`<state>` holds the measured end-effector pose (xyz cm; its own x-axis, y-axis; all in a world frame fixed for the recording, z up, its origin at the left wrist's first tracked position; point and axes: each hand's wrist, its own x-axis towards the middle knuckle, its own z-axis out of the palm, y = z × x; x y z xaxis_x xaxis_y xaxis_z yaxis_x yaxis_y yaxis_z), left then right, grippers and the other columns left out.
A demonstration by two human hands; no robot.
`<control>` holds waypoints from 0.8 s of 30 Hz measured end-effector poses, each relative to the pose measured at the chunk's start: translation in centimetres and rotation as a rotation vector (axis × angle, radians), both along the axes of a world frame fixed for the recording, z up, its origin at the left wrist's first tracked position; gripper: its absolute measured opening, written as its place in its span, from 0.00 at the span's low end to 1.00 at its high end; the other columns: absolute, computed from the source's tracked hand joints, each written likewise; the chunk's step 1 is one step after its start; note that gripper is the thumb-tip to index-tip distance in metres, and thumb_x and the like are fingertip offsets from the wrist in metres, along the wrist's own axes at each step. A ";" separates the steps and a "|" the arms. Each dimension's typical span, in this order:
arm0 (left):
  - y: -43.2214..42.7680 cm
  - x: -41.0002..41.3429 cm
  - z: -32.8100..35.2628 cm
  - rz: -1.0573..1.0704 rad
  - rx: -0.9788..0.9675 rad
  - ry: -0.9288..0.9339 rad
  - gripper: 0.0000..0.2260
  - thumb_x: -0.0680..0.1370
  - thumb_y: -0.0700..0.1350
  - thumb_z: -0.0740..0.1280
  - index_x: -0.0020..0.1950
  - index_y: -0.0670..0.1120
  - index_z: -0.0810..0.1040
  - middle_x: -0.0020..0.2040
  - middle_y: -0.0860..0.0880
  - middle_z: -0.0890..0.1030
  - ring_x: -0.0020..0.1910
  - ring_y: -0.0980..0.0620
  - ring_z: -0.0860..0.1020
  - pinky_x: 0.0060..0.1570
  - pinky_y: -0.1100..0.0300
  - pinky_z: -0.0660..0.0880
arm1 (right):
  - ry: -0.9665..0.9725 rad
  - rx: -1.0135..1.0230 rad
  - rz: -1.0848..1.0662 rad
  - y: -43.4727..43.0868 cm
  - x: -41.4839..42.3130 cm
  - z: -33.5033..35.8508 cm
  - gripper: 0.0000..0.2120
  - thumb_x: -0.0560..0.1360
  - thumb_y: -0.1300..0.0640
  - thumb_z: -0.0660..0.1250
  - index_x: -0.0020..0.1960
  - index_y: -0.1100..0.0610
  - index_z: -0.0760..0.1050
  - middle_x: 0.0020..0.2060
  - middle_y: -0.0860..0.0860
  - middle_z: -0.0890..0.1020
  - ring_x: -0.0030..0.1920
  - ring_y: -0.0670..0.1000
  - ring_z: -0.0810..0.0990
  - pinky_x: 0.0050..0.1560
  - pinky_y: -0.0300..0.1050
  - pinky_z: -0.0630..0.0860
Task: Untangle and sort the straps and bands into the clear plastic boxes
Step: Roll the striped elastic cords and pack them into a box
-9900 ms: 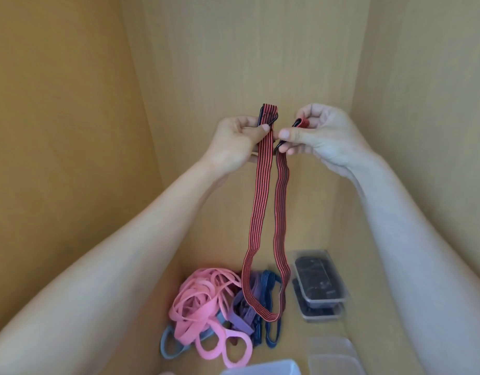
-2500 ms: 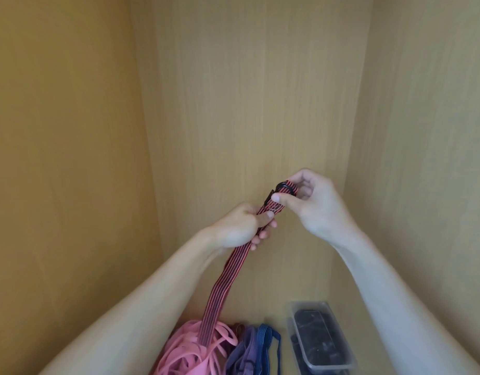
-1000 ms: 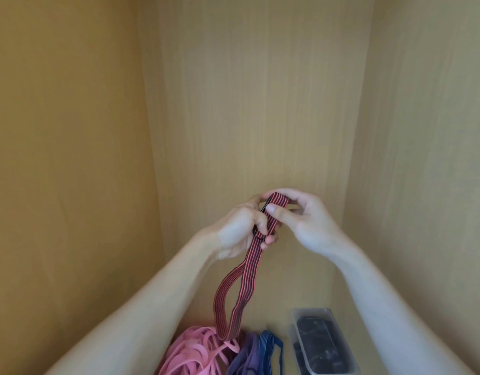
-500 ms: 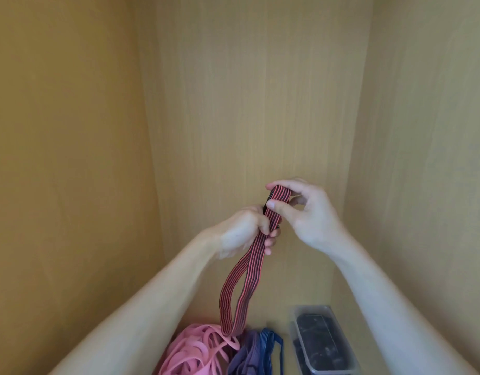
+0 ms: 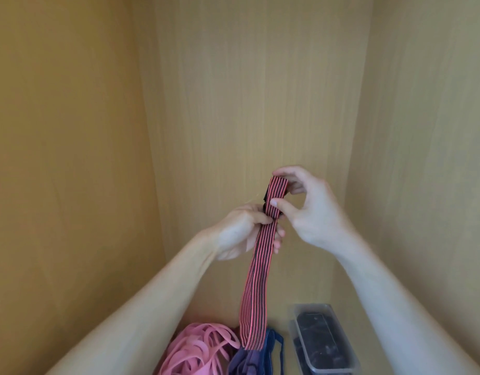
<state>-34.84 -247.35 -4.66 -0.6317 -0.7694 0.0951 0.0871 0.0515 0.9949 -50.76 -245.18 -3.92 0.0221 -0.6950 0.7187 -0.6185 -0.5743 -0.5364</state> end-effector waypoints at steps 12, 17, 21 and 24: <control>-1.2 0.5 -0.2 -0.118 0.124 0.205 0.21 0.75 0.59 0.60 0.58 0.44 0.67 0.41 0.45 0.69 0.36 0.47 0.71 0.41 0.52 0.70 | 0.307 -0.393 -0.112 0.0 0.6 -0.6 0.15 0.72 0.64 0.75 0.57 0.57 0.78 0.50 0.50 0.82 0.53 0.54 0.80 0.55 0.54 0.76; -1.2 0.3 0.1 -0.081 0.050 0.153 0.24 0.76 0.60 0.65 0.65 0.46 0.69 0.42 0.43 0.70 0.38 0.47 0.72 0.43 0.51 0.75 | 0.310 -0.428 -0.157 0.0 0.9 -0.7 0.19 0.67 0.64 0.78 0.56 0.56 0.78 0.48 0.49 0.82 0.52 0.52 0.77 0.53 0.54 0.76; -1.7 0.4 0.0 -0.084 0.065 0.198 0.23 0.74 0.52 0.70 0.65 0.47 0.67 0.42 0.46 0.73 0.41 0.46 0.74 0.49 0.48 0.77 | 0.222 -0.261 -0.125 0.0 1.0 -1.0 0.30 0.67 0.62 0.79 0.67 0.52 0.73 0.54 0.44 0.82 0.59 0.48 0.74 0.60 0.40 0.67; -1.6 0.6 0.2 -0.127 0.133 0.282 0.19 0.73 0.43 0.68 0.61 0.45 0.66 0.41 0.44 0.69 0.37 0.48 0.71 0.40 0.53 0.78 | 0.212 -0.177 -0.097 0.1 1.1 -0.8 0.35 0.68 0.58 0.80 0.70 0.48 0.69 0.56 0.40 0.81 0.62 0.49 0.74 0.65 0.41 0.66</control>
<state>-34.28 -248.93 -4.41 -0.6865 -0.7033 0.1845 0.3577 -0.1058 0.9278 -49.69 -245.11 -4.75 0.1242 -0.5650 0.8157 -0.7624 -0.5804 -0.2860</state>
